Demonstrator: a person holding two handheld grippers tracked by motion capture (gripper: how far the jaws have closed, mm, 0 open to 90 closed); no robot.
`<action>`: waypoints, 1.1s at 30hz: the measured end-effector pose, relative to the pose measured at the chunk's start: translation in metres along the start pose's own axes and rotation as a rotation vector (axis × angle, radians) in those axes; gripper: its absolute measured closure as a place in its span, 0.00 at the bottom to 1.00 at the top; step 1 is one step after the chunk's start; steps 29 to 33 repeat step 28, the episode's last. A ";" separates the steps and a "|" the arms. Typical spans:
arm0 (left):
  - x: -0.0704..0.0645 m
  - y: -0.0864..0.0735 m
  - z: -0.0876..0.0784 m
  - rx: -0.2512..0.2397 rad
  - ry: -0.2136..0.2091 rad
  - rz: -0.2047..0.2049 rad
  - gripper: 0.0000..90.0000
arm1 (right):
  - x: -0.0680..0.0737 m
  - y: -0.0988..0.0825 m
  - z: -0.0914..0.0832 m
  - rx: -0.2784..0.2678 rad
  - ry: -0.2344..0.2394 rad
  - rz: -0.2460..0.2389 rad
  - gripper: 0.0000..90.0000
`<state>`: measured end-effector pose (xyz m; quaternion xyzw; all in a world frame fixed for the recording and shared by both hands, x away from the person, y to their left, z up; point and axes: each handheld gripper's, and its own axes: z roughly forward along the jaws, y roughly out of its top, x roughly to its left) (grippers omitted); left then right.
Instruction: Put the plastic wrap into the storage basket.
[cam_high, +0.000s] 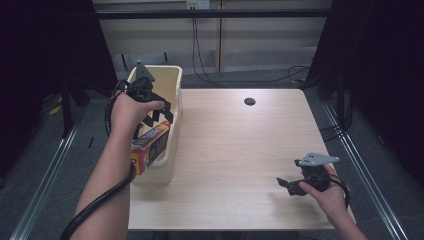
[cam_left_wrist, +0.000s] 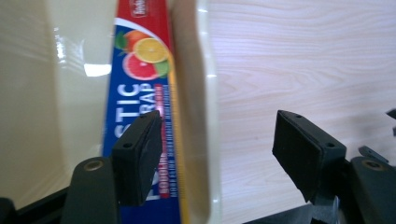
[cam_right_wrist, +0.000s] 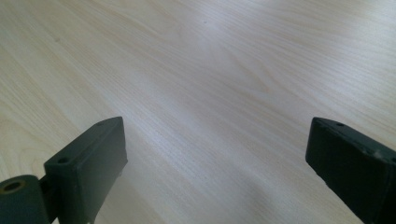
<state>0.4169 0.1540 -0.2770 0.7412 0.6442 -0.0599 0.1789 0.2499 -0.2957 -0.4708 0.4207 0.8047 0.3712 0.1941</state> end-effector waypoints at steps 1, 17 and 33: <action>-0.003 0.000 0.001 0.001 -0.005 0.011 0.36 | 0.000 0.000 0.000 0.001 0.012 0.002 0.06; -0.037 -0.006 0.009 -0.005 -0.070 0.121 0.34 | 0.001 0.001 0.000 -0.002 0.006 -0.006 0.06; -0.055 -0.008 0.013 -0.016 -0.104 0.173 0.27 | 0.001 0.001 -0.001 -0.004 0.006 -0.006 0.06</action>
